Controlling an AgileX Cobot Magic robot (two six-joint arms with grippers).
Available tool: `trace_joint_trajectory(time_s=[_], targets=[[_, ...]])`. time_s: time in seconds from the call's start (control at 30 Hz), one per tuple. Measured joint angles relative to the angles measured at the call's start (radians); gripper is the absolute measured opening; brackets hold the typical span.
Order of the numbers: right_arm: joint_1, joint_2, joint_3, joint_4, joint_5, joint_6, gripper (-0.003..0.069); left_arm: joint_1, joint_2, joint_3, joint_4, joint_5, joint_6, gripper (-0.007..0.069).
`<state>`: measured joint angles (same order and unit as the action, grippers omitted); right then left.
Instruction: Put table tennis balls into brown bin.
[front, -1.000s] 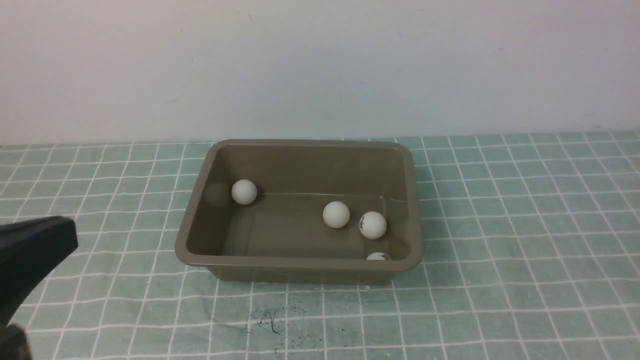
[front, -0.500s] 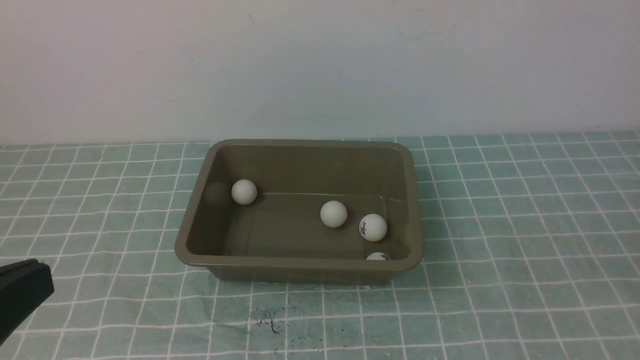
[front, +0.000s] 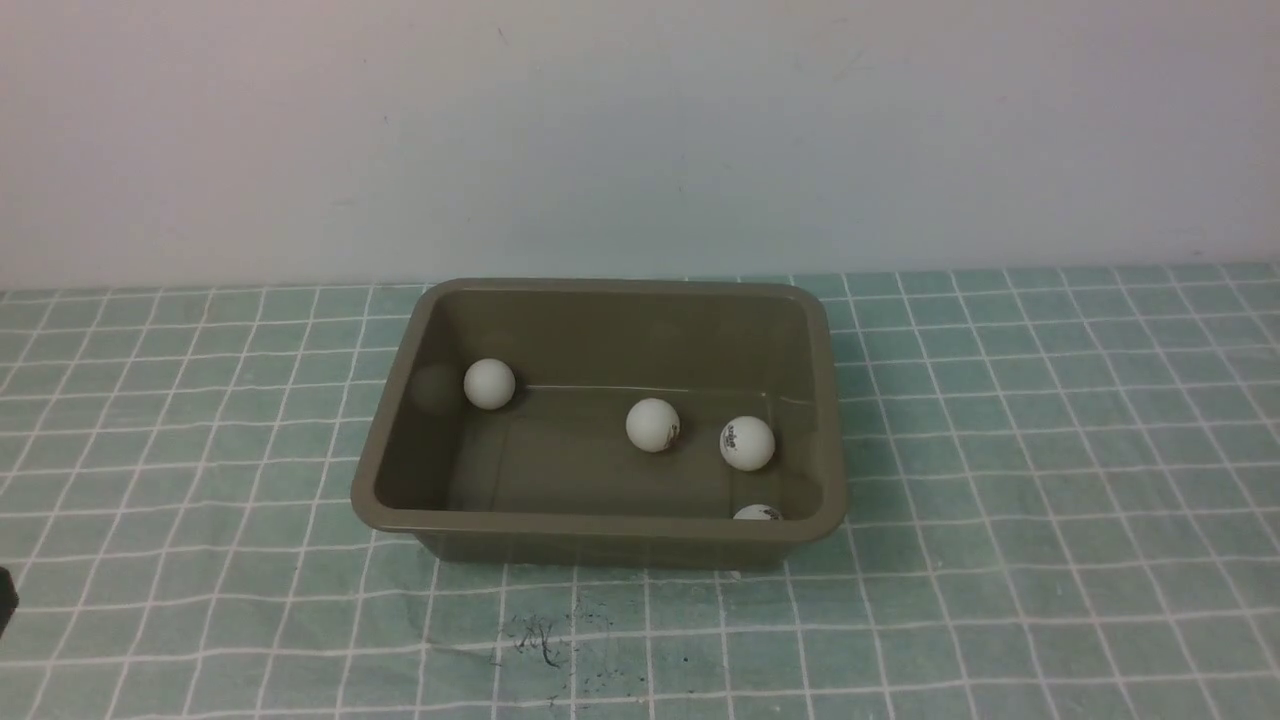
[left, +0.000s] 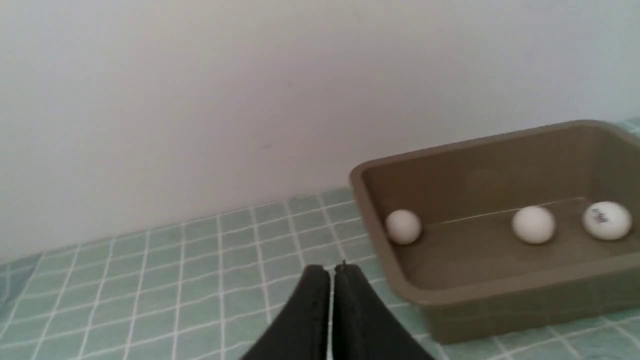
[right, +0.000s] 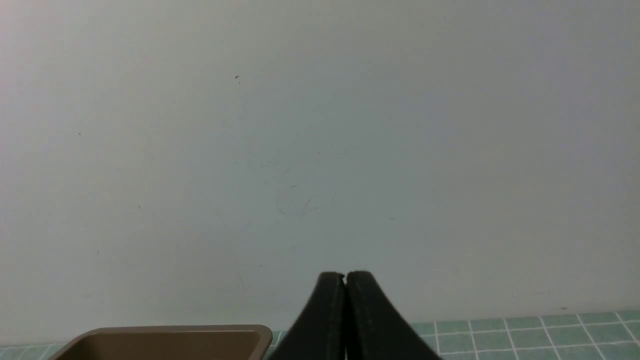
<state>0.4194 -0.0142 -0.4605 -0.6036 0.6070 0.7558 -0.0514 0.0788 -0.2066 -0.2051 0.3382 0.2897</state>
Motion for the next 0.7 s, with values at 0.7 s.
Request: trace_joint_trajectory(time_s=[0.7], targets=[[0.000, 0.000, 0.001, 0.000, -0.002, 0.002, -0.0013, 0.043, -0.090, 0.234, 0.027, 0.029, -0.020, -0.0005]])
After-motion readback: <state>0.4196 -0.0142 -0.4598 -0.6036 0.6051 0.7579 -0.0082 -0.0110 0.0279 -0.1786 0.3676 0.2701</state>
